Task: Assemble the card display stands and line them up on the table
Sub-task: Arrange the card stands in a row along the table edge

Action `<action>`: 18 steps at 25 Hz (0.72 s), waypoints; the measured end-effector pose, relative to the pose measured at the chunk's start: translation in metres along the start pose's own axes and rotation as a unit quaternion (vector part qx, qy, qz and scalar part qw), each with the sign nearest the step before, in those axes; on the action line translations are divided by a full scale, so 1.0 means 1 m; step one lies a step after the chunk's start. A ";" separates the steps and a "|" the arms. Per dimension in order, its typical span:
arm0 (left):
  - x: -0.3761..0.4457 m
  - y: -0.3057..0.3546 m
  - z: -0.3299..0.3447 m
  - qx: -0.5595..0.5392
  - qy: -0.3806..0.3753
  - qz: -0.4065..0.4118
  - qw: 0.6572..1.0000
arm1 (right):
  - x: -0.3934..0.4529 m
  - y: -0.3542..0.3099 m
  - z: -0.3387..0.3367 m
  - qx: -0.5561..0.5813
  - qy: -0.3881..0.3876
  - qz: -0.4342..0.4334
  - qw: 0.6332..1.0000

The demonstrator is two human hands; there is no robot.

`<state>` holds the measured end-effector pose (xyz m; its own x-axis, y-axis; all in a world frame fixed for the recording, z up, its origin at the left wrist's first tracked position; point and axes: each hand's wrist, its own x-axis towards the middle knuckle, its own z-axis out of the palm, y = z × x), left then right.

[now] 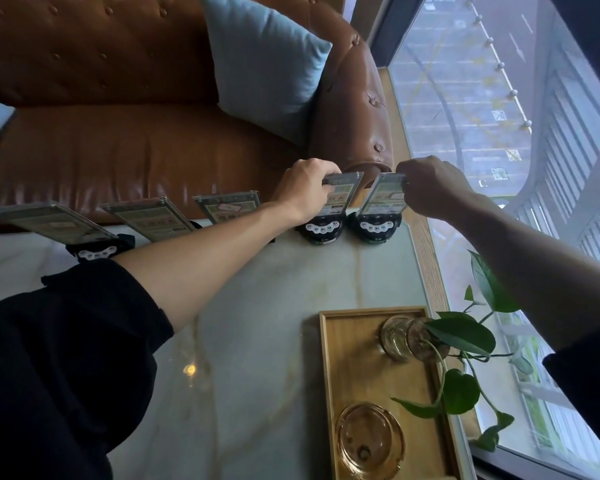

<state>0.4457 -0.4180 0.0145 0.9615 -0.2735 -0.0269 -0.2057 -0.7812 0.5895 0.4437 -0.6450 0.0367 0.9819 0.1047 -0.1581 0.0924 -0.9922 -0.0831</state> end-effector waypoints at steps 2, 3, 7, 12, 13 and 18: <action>0.001 -0.001 0.000 -0.004 -0.002 0.005 1.000 | 0.002 0.000 0.001 0.001 0.001 0.010 1.000; 0.002 -0.002 -0.001 -0.005 -0.002 0.005 1.000 | 0.003 0.000 0.002 0.000 -0.002 0.011 1.000; 0.003 -0.003 0.000 -0.017 -0.002 0.003 1.000 | 0.006 0.003 0.003 0.004 -0.009 -0.001 1.000; 0.005 -0.007 0.001 -0.022 -0.005 0.016 1.000 | 0.006 0.002 0.002 0.001 -0.015 -0.008 1.000; 0.005 -0.007 0.001 -0.018 -0.007 0.019 1.000 | 0.006 0.002 0.002 0.000 -0.014 -0.008 1.000; 0.009 -0.009 0.003 -0.027 0.001 0.018 0.999 | 0.006 0.003 0.005 0.003 -0.013 -0.003 1.000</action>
<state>0.4557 -0.4150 0.0060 0.9540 -0.2998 -0.0038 -0.2297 -0.7389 0.6335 0.4496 -0.6474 0.0305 0.9767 0.1133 -0.1825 0.0981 -0.9911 -0.0901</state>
